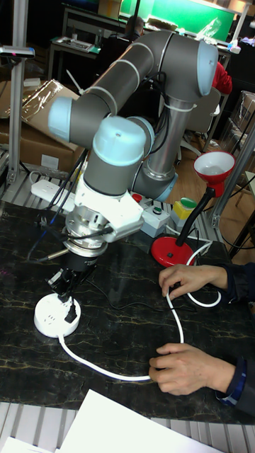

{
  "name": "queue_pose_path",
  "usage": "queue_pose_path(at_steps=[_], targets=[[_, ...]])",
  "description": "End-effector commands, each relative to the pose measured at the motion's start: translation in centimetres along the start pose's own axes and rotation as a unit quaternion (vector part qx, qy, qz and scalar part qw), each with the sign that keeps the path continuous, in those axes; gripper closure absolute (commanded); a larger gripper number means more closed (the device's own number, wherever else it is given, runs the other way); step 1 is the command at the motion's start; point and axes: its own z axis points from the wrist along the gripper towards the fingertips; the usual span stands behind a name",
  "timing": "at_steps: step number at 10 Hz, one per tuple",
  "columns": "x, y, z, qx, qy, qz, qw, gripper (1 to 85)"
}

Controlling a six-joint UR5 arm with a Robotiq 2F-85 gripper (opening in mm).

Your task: Plug in the power cord of the desk lamp, turn on the socket, and light up the desk lamp

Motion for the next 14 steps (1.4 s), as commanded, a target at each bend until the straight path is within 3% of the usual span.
queue_pose_path(at_steps=[1,3,4,5,6,7,8,11,13,14], targets=[[-0.7,-1.5,-0.1,0.017,-0.033,0.0,0.9993,84.7],[-0.4,-1.8,0.8,0.019,-0.038,-0.019,0.9989,84.7],[0.7,-1.0,1.6,0.011,-0.023,-0.051,0.9984,84.7],[2.0,-1.6,1.8,0.039,0.008,-0.086,0.9955,84.7],[3.2,-3.7,1.2,0.09,0.05,-0.127,0.9866,84.7],[3.3,-4.4,0.5,0.115,0.069,-0.152,0.9792,84.7],[2.7,-4.3,-0.1,0.132,0.071,-0.161,0.9755,84.7],[0.7,-2.1,-0.6,0.118,0.054,-0.147,0.9805,84.7],[0.5,-2.5,-0.1,0.126,0.044,-0.147,0.9801,84.7],[0.3,-2.8,0.0,0.117,0.026,-0.136,0.9835,84.7]])
